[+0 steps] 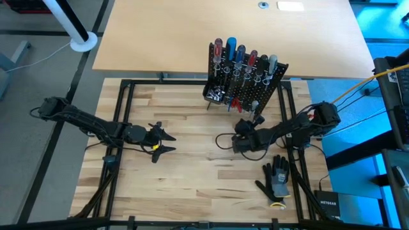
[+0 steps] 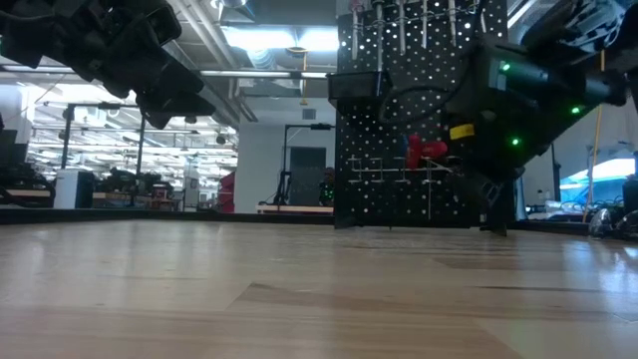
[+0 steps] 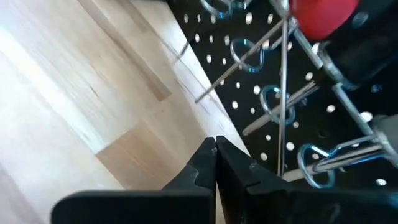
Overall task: Hang tools onto peg board
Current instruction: Hang the red allen wrench on the black pegboard
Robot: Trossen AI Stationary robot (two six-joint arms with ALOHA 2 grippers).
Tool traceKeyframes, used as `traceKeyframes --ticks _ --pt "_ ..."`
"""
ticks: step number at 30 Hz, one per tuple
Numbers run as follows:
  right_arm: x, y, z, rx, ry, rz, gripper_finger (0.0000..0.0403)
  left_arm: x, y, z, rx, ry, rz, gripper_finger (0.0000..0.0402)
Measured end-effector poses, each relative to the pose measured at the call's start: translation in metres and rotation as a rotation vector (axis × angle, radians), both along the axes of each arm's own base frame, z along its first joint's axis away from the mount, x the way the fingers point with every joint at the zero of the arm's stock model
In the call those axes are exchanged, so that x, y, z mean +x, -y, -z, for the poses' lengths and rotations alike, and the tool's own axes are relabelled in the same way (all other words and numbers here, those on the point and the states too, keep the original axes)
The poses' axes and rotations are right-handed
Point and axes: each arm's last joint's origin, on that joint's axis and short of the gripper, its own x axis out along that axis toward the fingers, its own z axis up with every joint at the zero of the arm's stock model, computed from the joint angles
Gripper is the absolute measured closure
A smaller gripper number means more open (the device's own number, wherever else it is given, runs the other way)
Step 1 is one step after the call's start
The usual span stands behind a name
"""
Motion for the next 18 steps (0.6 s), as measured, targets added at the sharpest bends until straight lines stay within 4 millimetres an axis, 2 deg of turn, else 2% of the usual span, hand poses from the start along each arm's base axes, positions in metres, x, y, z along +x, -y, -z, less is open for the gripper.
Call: traceKeyframes --ticks 4,12,18 --pt "0.003 0.002 -0.001 0.027 0.011 0.005 0.0395 0.000 0.000 0.000 0.000 -0.002 0.000 0.0199" --pt "0.016 -0.018 -0.021 -0.029 0.041 -0.069 0.0392 -0.001 0.000 0.002 0.004 -0.027 -0.002 0.0199" --pt "0.018 -0.020 -0.038 0.092 0.074 -0.042 0.0379 -0.001 0.000 0.003 -0.001 -0.029 -0.004 0.0199"
